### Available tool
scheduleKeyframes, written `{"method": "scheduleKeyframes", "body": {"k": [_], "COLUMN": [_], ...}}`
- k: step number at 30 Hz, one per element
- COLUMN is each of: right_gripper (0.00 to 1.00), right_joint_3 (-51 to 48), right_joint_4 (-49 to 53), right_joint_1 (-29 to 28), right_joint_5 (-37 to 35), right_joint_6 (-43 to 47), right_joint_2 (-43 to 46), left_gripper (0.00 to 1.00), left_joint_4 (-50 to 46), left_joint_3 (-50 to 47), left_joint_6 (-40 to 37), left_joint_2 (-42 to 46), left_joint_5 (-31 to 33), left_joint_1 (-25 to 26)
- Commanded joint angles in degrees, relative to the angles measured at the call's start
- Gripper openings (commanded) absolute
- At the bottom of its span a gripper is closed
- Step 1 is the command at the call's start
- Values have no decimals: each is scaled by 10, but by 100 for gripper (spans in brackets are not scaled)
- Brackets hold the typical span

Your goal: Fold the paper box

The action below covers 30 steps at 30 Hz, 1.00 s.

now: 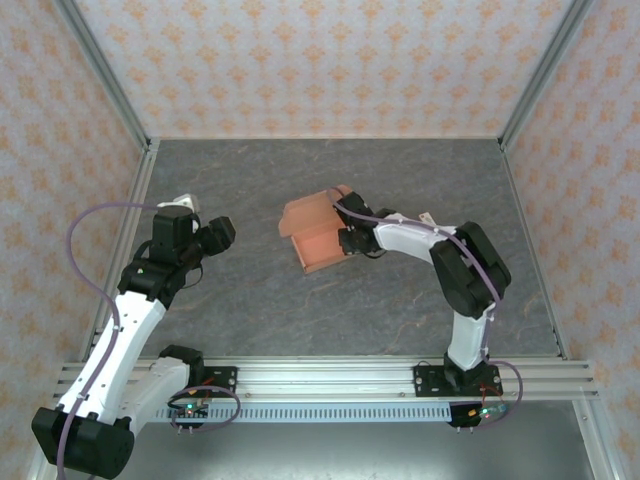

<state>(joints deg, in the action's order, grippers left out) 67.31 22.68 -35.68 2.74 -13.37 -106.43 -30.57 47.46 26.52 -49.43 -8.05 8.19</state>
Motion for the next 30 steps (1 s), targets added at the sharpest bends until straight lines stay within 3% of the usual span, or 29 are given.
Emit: {"method": "scheduleKeyframes", "body": {"k": [1,10,19,25,30], "right_gripper": [25,42,53,58,61], "right_joint_3": [-31,-109,-136,-152,-120], "right_joint_4": [-26,-106,-61,18,70], "right_joint_1": [1,-4,19,122,235], "right_joint_5": [-3,57,-4,-29,-50], "right_joint_6": [-39,-106,-79,-36,25], "right_joint_2": [44,115,216,315,283], "left_gripper": [70,70,70,70,70], "left_joint_4": [24,49,114,169,188], "left_joint_3": [-15,-29,-52,-41,-19], "left_joint_6": [-7,-4,-3,-23,-32], "left_joint_2": [3,-11,-12,-34,-75], "left_joint_5": [-9,-17,-65,-64,-67], "left_joint_1": [-4,-2,28,129,171]}}
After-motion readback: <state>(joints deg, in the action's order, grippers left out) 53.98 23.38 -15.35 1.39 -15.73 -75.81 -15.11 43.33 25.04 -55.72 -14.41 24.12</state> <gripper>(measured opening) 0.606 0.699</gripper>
